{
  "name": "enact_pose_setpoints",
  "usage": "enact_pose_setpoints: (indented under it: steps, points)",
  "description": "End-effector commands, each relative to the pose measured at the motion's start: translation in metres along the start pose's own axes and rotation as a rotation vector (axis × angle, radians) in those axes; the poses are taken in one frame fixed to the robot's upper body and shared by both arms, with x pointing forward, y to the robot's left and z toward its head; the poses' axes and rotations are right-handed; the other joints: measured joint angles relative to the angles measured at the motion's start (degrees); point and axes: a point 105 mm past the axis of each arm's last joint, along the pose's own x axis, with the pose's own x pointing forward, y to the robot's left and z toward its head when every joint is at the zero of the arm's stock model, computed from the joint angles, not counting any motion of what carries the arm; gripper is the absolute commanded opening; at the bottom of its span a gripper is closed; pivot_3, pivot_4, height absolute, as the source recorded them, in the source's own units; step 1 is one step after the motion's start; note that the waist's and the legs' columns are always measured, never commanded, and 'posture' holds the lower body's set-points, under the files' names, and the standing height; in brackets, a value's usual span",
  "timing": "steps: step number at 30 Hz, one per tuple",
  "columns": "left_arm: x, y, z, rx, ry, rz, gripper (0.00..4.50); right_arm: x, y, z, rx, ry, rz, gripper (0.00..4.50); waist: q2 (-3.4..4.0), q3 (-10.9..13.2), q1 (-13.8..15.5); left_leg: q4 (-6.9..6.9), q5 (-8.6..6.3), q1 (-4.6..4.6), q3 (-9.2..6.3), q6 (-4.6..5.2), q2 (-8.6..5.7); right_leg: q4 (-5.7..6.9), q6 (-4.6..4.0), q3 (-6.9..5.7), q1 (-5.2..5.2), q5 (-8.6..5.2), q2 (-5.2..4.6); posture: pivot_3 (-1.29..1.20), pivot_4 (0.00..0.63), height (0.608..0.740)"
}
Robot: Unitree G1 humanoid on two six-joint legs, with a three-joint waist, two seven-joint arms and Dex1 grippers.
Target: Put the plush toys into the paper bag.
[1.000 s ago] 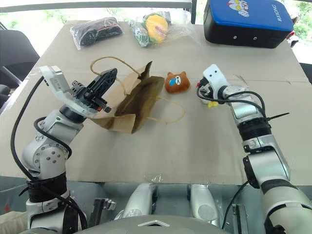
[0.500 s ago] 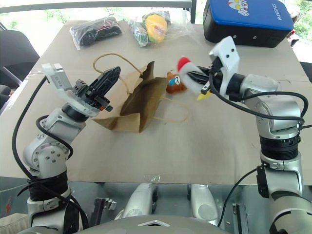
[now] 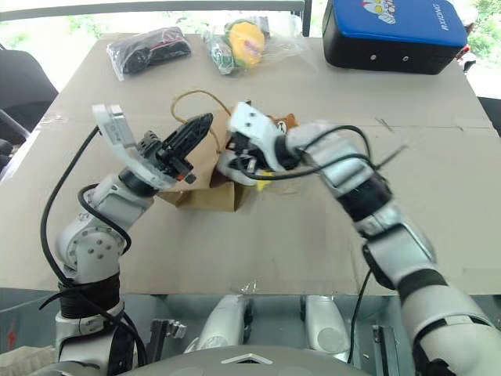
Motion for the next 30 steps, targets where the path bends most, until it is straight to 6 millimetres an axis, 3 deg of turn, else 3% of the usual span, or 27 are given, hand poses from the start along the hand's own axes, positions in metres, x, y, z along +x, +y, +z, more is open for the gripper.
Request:
enact_pose_setpoints:
  steps: [1, 3, 4, 7, 11, 13, 17, 21, 24, 27, 30]
  points:
    - [-0.004, -0.009, 0.012, 0.061, -0.06, -0.005, 0.0, 0.005, 0.004, 0.019, 0.013, -0.098, 0.068, 2.53, -0.01, 0.0, 0.6, 0.0, 0.0, -0.02, -0.01, 0.0, 0.0, -0.02, 0.0, -0.02, 0.01, 0.0, -0.02, 0.0, 0.15, 0.74]
    - [-0.011, -0.005, 0.014, 0.059, -0.081, 0.036, 0.0, -0.001, 0.002, 0.026, 0.042, -0.145, 0.062, 3.61, -0.01, 0.0, 1.0, 0.02, 0.0, -0.12, 0.03, 0.0, -0.03, -0.08, 0.01, -0.03, -0.01, 0.0, -0.1, 0.0, 0.15, 0.74]
    - [-0.015, -0.002, 0.017, 0.055, -0.095, 0.063, 0.0, -0.006, 0.0, 0.024, 0.016, -0.147, 0.043, 3.84, -0.01, 0.0, 1.2, 0.06, 0.0, -0.18, 0.02, 0.0, -0.03, -0.08, 0.01, -0.06, -0.03, 0.0, -0.11, 0.0, 0.15, 0.74]
    - [-0.032, 0.009, 0.025, 0.044, -0.133, 0.153, 0.0, -0.036, -0.011, 0.022, -0.001, -0.173, -0.042, 3.84, -0.01, 0.0, 1.5, 0.15, 0.0, -0.28, -0.05, 0.0, -0.05, -0.07, 0.01, -0.16, -0.06, 0.0, -0.15, 0.0, 0.15, 0.74]
    - [-0.058, 0.03, 0.038, 0.069, -0.157, 0.295, 0.0, -0.099, -0.036, 0.042, 0.1, -0.322, -0.164, 3.84, 0.01, 0.0, 1.4, 0.19, 0.0, -0.34, -0.1, 0.0, -0.05, -0.06, 0.01, -0.2, -0.09, 0.0, -0.15, 0.0, 0.15, 0.74]
    - [-0.063, 0.033, 0.044, 0.087, -0.167, 0.327, 0.0, -0.111, -0.056, 0.031, 0.111, -0.281, -0.278, 3.84, 0.01, 0.0, 1.2, 0.2, 0.0, -0.4, -0.1, 0.0, -0.06, -0.03, 0.01, -0.21, -0.17, 0.0, -0.14, 0.0, 0.15, 0.74]
    - [-0.065, 0.033, 0.052, 0.111, -0.182, 0.341, 0.0, -0.102, -0.095, -0.009, 0.121, -0.104, -0.461, 3.84, -0.02, 0.0, 0.5, 0.14, 0.0, -0.23, 0.01, 0.0, -0.05, 0.01, 0.0, -0.05, -0.14, 0.0, -0.08, 0.0, 0.15, 0.74]
    - [-0.06, 0.027, 0.055, 0.126, -0.196, 0.333, 0.0, -0.067, -0.105, -0.057, 0.182, 0.049, -0.494, 3.84, -0.02, 0.0, 0.3, 0.02, 0.0, -0.1, 0.15, 0.0, -0.04, 0.01, -0.01, 0.09, -0.11, 0.01, -0.07, 0.0, 0.15, 0.74]
    - [-0.057, 0.02, 0.056, 0.127, -0.202, 0.325, 0.0, -0.056, -0.107, -0.078, 0.148, 0.125, -0.531, 3.1, -0.04, 0.0, 0.3, 0.02, 0.0, -0.19, 0.17, 0.0, -0.04, -0.05, 0.0, 0.09, -0.15, 0.01, -0.1, 0.0, 0.15, 0.74]
    - [-0.056, 0.017, 0.056, 0.124, -0.205, 0.321, 0.0, -0.063, -0.111, -0.074, 0.114, 0.1, -0.531, 1.53, -0.04, 0.0, 0.6, 0.05, 0.0, -0.22, 0.2, -0.01, -0.05, -0.06, 0.01, 0.08, -0.15, 0.01, -0.15, 0.0, 0.15, 0.74]
    - [-0.052, 0.015, 0.055, 0.109, -0.206, 0.301, 0.0, -0.083, -0.116, -0.062, 0.06, 0.03, -0.54, 0.17, -0.01, 0.0, 0.9, 0.06, 0.0, -0.15, 0.17, -0.01, -0.05, 0.0, 0.0, 0.07, -0.12, 0.01, -0.12, 0.0, 0.15, 0.74]
